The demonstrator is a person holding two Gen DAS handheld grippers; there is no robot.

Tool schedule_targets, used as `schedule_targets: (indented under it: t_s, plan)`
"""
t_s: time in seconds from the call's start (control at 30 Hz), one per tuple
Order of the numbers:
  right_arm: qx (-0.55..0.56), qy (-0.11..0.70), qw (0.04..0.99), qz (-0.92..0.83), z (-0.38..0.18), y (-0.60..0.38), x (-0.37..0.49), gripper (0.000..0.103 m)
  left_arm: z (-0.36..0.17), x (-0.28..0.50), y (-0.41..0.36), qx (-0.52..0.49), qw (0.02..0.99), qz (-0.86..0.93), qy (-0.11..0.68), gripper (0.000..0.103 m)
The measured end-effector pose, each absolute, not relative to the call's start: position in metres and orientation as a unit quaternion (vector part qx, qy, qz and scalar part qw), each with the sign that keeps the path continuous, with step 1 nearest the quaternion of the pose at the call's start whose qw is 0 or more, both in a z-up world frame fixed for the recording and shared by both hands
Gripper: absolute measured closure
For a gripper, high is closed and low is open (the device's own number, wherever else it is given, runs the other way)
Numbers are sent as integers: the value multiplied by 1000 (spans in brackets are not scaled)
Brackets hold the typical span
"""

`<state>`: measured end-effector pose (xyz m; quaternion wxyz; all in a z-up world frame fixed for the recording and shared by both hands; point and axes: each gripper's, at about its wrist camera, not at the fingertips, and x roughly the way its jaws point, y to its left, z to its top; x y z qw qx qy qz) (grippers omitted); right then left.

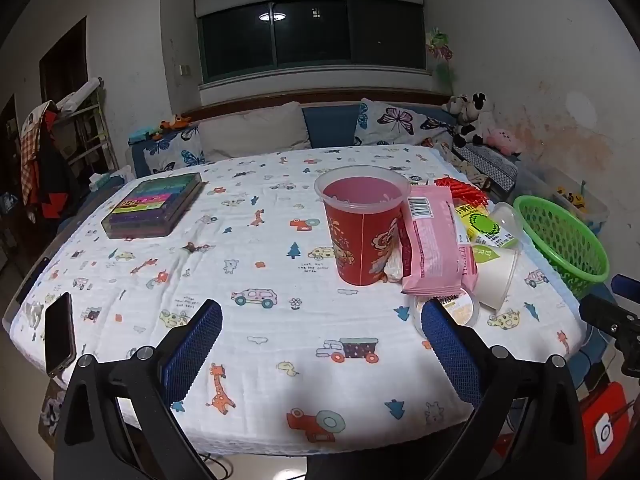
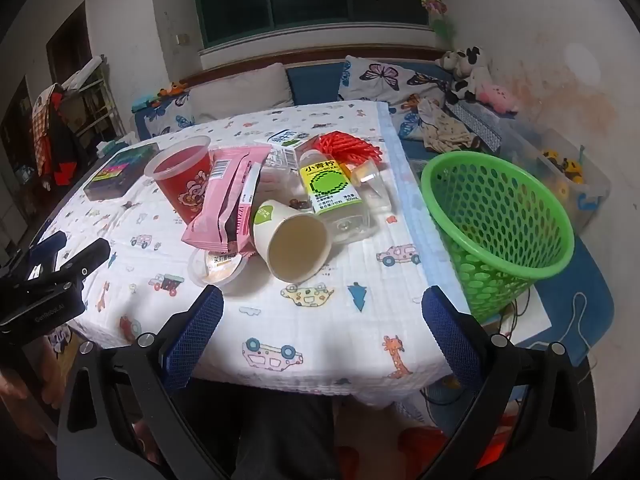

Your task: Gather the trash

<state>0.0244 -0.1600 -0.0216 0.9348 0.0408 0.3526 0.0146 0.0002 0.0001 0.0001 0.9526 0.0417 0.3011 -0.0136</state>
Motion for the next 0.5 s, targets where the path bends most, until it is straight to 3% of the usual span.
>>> schedule_targets:
  t_s: [0.5]
  plan:
    - [39,350,936,10,-23,-164,22,4,0,0,0,39,954,-14,298,6]
